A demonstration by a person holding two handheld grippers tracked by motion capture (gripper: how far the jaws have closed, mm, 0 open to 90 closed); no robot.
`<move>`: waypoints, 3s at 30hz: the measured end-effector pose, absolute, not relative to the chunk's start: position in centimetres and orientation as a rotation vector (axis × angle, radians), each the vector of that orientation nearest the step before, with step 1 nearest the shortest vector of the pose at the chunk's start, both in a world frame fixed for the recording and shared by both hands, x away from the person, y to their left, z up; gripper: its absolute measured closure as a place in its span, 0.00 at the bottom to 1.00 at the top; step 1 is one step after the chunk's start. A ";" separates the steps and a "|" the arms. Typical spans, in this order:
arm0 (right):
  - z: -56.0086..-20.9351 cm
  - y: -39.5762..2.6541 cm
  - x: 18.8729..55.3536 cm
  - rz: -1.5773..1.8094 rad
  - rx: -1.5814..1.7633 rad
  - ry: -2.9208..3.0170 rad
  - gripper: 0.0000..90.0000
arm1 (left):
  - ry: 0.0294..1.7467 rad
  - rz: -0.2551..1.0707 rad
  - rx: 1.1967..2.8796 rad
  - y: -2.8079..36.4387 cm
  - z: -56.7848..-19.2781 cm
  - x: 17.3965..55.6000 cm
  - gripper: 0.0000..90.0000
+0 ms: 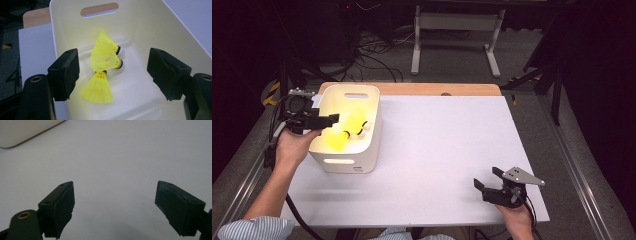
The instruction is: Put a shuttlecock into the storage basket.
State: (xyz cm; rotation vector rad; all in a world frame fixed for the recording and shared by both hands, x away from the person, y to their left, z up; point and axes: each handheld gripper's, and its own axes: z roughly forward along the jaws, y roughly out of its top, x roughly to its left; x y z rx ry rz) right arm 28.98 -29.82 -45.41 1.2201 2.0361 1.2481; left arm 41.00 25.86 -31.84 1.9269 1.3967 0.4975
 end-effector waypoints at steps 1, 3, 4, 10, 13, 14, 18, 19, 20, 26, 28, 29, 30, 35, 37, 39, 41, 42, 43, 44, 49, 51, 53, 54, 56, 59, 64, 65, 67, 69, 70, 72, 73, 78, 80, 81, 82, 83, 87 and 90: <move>-45.4 -29.8 29.0 1.248 1.220 2.036 0.19 | 1.394 0.500 1.928 26.0 -31.8 41.0 0.30; -45.4 -29.8 29.0 1.249 1.220 2.036 0.19 | 1.402 0.501 1.919 26.2 -31.8 40.9 0.30; -45.4 -29.8 29.0 1.249 1.220 2.036 0.19 | 1.404 0.503 1.916 26.3 -31.8 40.8 0.30; -45.4 -29.8 29.0 1.248 1.220 2.037 0.19 | 1.420 0.510 1.907 27.0 -31.8 40.6 0.30; -45.4 -29.8 29.0 1.247 1.220 2.038 0.19 | 1.428 0.511 1.900 27.4 -31.9 40.5 0.30; -45.4 -29.8 29.0 1.247 1.220 2.038 0.19 | 1.431 0.512 1.899 27.5 -31.9 40.5 0.30; -45.4 -29.8 29.0 1.247 1.221 2.037 0.19 | 1.436 0.517 1.892 27.9 -31.9 40.4 0.30; -45.4 -29.8 29.0 1.248 1.220 2.036 0.19 | 1.439 0.518 1.890 27.9 -31.9 40.3 0.30; -45.4 -29.8 29.0 1.248 1.220 2.037 0.19 | 1.440 0.515 1.890 28.0 -31.9 40.3 0.30; -45.4 -29.8 29.0 1.247 1.221 2.036 0.19 | 1.456 0.529 1.882 28.5 -32.0 40.2 0.31; -45.4 -29.8 29.0 1.247 1.221 2.036 0.19 | 1.461 0.544 1.887 28.6 -32.0 40.1 0.31; -45.4 -29.8 29.0 1.247 1.221 2.036 0.19 | 1.462 0.542 1.887 28.7 -32.0 40.1 0.31; -45.4 -29.8 29.0 1.247 1.221 2.035 0.19 | 1.463 0.544 1.882 28.8 -32.0 40.1 0.31; -45.4 -29.8 29.0 1.247 1.221 2.035 0.19 | 1.469 0.547 1.875 29.2 -32.0 39.9 0.31; -45.4 -29.8 29.0 1.246 1.221 2.035 0.19 | 1.474 0.548 1.868 29.4 -32.1 39.8 0.31; -45.4 -29.8 29.0 1.246 1.221 2.036 0.19 | 1.474 0.552 1.866 29.6 -32.1 39.8 0.31; -45.4 -29.8 29.0 1.246 1.220 2.036 0.19 | 1.480 0.551 1.863 29.7 -32.1 39.7 0.31; -45.4 -29.8 29.0 1.246 1.220 2.036 0.19 | 1.482 0.554 1.862 29.7 -32.1 39.7 0.31; -45.4 -29.8 29.0 1.246 1.221 2.036 0.19 | 1.482 0.553 1.863 29.8 -32.1 39.7 0.31; -45.4 -29.8 29.0 1.246 1.221 2.036 0.19 | 1.484 0.554 1.859 29.9 -32.1 39.6 0.31; -45.4 -29.8 29.0 1.246 1.220 2.036 0.19 | 1.488 0.557 1.852 30.2 -32.2 39.5 0.31; -45.4 -29.8 29.0 1.246 1.220 2.036 0.19 | 1.497 0.555 1.846 30.4 -32.2 39.5 0.31; -45.4 -29.8 29.0 1.246 1.220 2.036 0.19 | 1.499 0.558 1.841 30.6 -32.3 39.4 0.31; -45.4 -29.8 29.0 1.246 1.220 2.036 0.19 | 1.499 0.559 1.841 30.6 -32.3 39.4 0.31; -45.4 -29.8 29.0 1.246 1.220 2.036 0.19 | 1.502 0.559 1.836 30.7 -32.3 39.4 0.31; -45.4 -29.8 29.0 1.246 1.221 2.035 0.19 | 1.511 0.564 1.835 31.0 -32.4 39.2 0.31; -45.4 -29.8 29.0 1.246 1.220 2.035 0.19 | 1.516 0.565 1.826 31.3 -32.5 39.1 0.31; -45.4 -29.8 29.0 1.246 1.220 2.035 0.19 | 1.516 0.565 1.826 31.3 -32.5 39.1 0.31; -45.4 -29.8 29.0 1.246 1.221 2.035 0.19 | 1.515 0.571 1.825 31.4 -32.6 39.0 0.31; -45.4 -29.8 29.0 1.245 1.221 2.035 0.19 | 1.516 0.577 1.822 31.5 -32.6 38.9 0.31; -45.4 -29.8 29.0 1.245 1.221 2.035 0.19 | 1.515 0.578 1.820 31.6 -32.6 38.9 0.31; -45.4 -29.8 29.0 1.245 1.221 2.035 0.19 | 1.518 0.581 1.818 31.8 -32.7 38.9 0.31; -45.4 -29.8 29.0 1.245 1.221 2.035 0.19 | 1.518 0.581 1.818 31.8 -32.7 38.9 0.31; -45.4 -29.8 29.0 1.245 1.220 2.036 0.19 | 1.530 0.581 1.814 32.1 -32.9 38.7 0.31; -45.4 -29.8 29.0 1.245 1.219 2.037 0.19 | 1.529 0.583 1.813 32.2 -32.9 38.7 0.31; -45.4 -29.8 29.0 1.245 1.220 2.036 0.19 | 1.532 0.585 1.809 32.3 -33.0 38.6 0.31; -45.4 -29.8 29.0 1.245 1.220 2.036 0.19 | 1.532 0.585 1.809 32.3 -33.0 38.6 0.31; -45.4 -29.8 29.0 1.245 1.221 2.036 0.19 | 1.532 0.587 1.810 32.3 -33.0 38.6 0.31; -45.4 -29.8 29.0 1.242 1.220 2.036 0.19 | 1.540 0.587 1.810 32.5 -33.3 38.4 0.30; -45.4 -29.8 29.0 1.241 1.221 2.036 0.19 | 1.545 0.591 1.804 32.6 -33.5 38.4 0.30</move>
